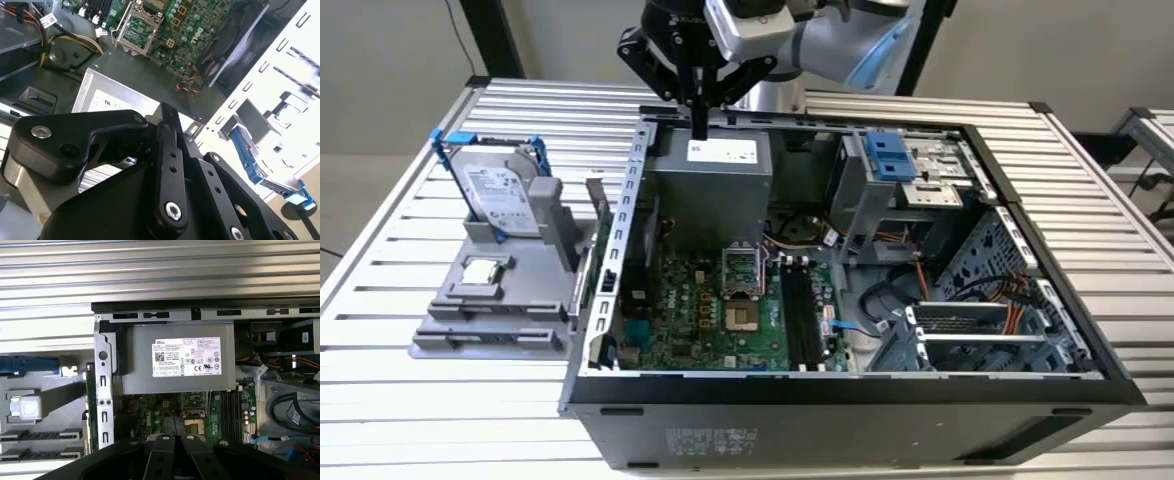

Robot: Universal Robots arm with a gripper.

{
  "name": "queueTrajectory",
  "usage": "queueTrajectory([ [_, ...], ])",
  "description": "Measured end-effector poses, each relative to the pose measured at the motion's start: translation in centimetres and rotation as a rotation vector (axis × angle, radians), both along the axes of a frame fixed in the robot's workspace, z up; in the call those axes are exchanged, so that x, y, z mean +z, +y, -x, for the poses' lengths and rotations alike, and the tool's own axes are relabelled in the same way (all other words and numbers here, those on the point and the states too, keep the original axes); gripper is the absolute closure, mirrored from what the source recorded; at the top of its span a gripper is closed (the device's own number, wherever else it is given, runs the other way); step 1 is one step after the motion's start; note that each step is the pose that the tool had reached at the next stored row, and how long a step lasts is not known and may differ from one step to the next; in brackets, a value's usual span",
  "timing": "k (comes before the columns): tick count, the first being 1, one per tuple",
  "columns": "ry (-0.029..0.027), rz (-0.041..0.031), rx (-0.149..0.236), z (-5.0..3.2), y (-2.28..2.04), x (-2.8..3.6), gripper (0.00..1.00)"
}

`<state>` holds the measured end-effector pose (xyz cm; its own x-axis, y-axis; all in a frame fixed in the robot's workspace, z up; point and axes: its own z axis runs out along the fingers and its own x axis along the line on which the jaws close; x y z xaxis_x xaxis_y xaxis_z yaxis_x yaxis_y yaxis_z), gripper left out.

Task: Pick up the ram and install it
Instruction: 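Reach for the ram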

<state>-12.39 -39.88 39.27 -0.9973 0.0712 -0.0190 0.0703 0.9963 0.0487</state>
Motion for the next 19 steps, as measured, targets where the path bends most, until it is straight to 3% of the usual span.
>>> queueTrajectory([
  [19, 0.0000, 0.0000, 0.001, 2.56, 0.00, 0.00, 1.00],
])
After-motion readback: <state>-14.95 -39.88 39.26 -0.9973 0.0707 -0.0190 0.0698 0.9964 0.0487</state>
